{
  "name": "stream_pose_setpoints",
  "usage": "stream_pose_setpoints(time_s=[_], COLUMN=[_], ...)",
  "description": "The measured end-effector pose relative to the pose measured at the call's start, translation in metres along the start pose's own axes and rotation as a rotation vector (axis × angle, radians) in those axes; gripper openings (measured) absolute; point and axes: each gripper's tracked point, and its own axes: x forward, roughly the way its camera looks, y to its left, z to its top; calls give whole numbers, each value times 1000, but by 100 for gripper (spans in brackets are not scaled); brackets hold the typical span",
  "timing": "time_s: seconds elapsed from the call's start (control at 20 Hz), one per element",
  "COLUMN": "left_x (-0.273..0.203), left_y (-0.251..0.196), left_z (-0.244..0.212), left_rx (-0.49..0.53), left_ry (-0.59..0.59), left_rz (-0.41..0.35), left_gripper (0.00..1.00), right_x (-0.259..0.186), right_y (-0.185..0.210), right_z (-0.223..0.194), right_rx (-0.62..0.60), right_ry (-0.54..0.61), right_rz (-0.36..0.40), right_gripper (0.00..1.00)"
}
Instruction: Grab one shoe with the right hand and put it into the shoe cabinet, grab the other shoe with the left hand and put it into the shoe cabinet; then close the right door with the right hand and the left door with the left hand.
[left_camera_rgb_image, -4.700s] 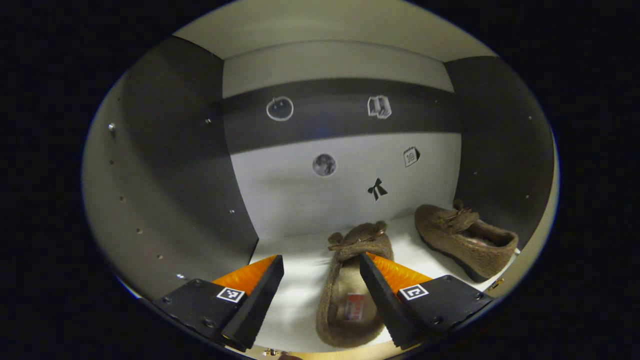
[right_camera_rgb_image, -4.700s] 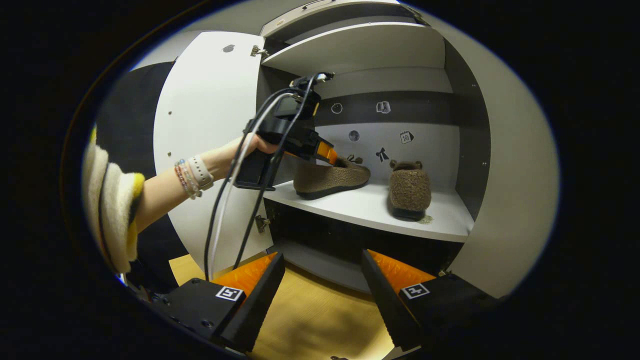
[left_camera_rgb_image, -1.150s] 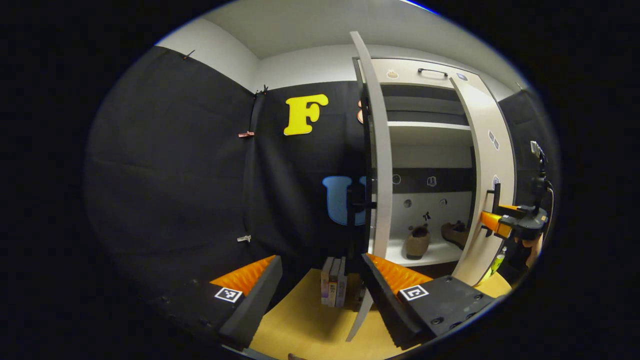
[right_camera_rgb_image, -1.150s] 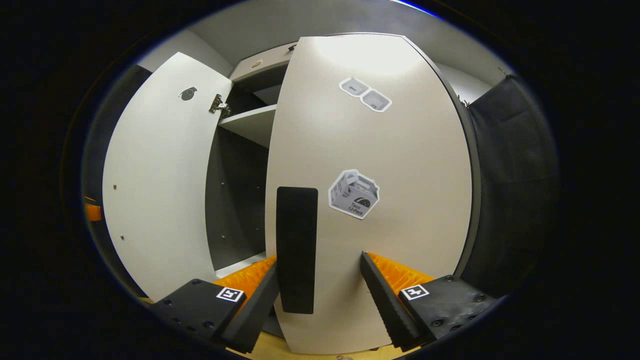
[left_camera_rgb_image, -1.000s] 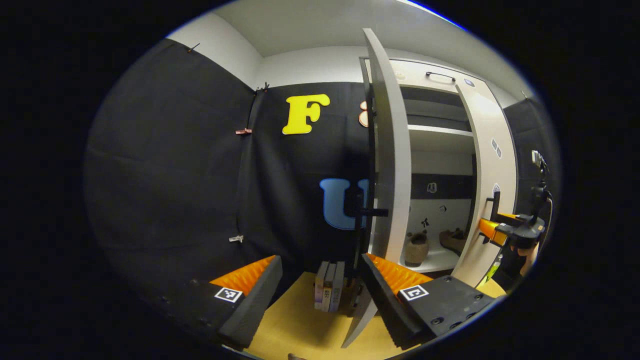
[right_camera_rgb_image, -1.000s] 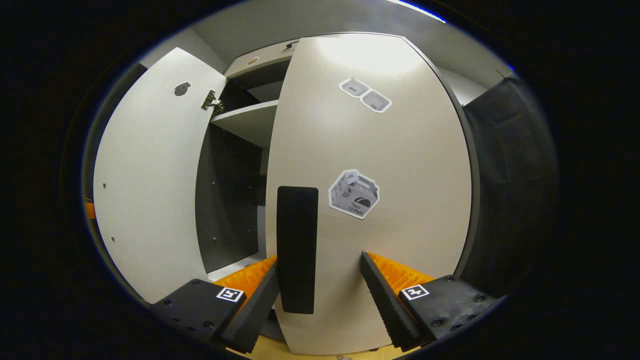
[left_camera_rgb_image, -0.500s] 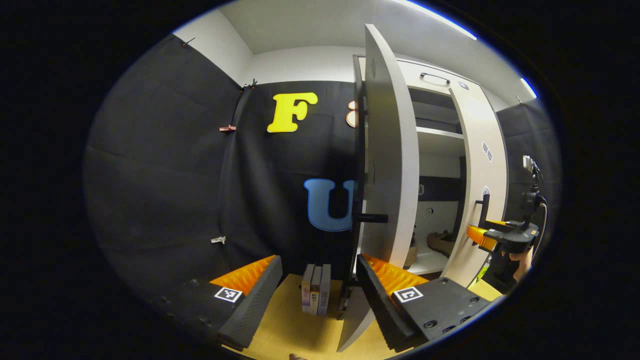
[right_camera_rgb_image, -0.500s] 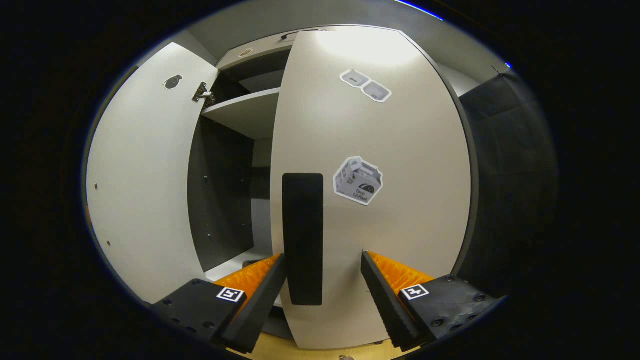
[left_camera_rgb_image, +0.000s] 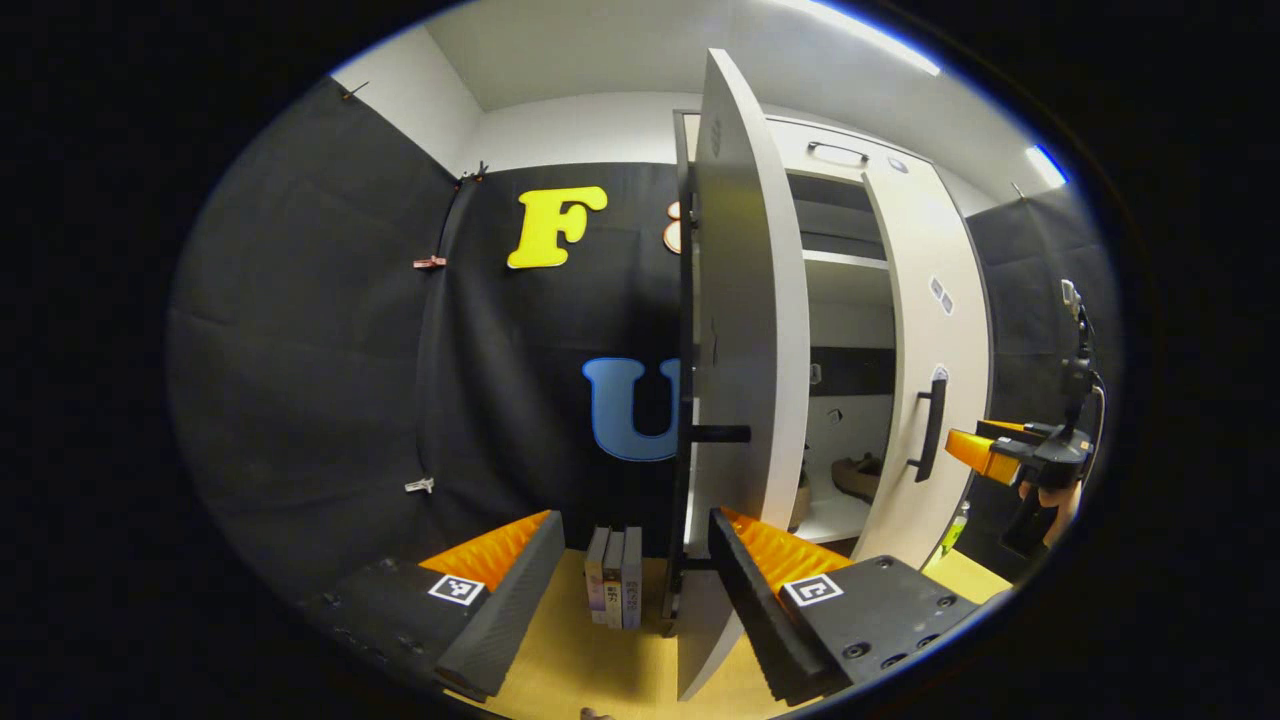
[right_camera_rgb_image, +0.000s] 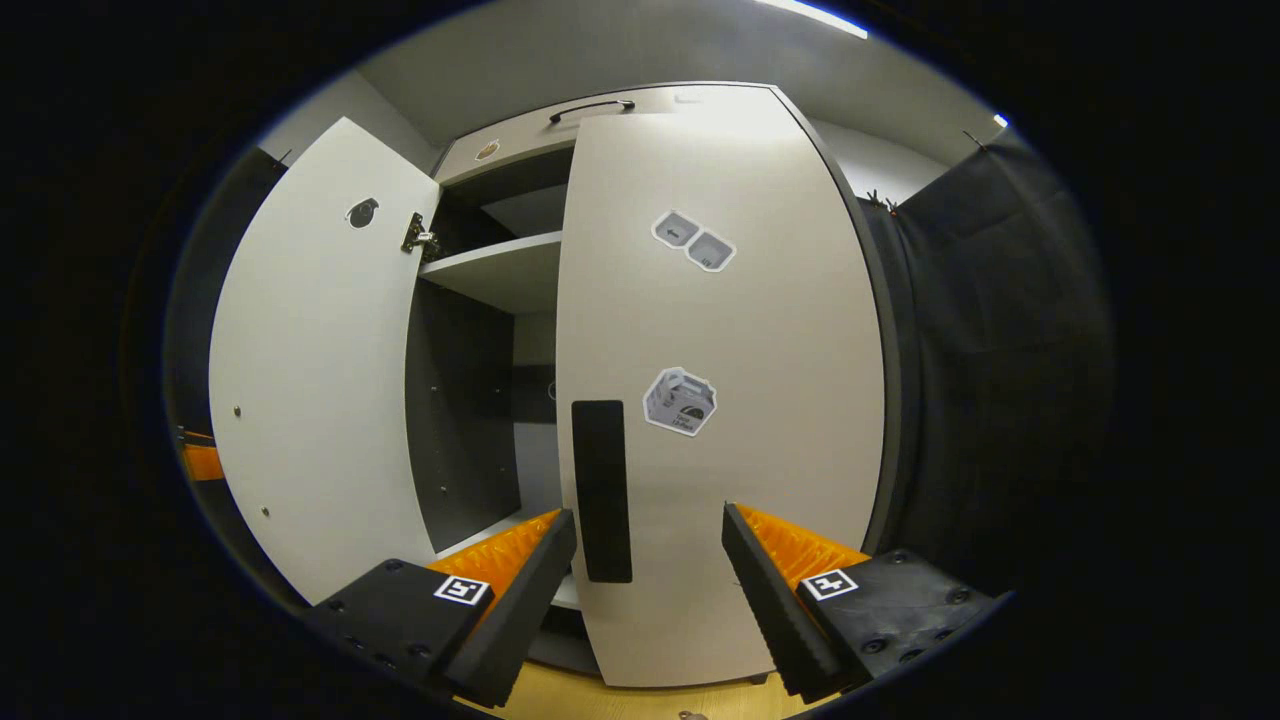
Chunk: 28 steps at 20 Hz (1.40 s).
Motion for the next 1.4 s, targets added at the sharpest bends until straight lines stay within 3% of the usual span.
stream_pose_setpoints(time_s=[0.55, 0.7, 0.95, 1.2, 1.4], left_x=[19, 33, 60, 80, 60], left_y=[-84, -106, -163, -194, -181], left_z=[1, 2, 7, 6, 8], left_rx=[22, 30, 24, 54, 20], left_ry=[-27, -34, -56, -56, -54], left_rz=[-150, -167, -268, -280, -258], left_gripper=[93, 93, 94, 90, 91], right_x=[-8, -10, -10, -20, -31], right_y=[-33, -53, -93, -125, -125], right_z=[12, 14, 15, 23, 24], right_rx=[17, 18, 31, 24, 15], right_ry=[-16, -22, -17, -32, -34], right_rz=[-7, -24, -80, -119, -116], right_gripper=[97, 97, 97, 98, 98])
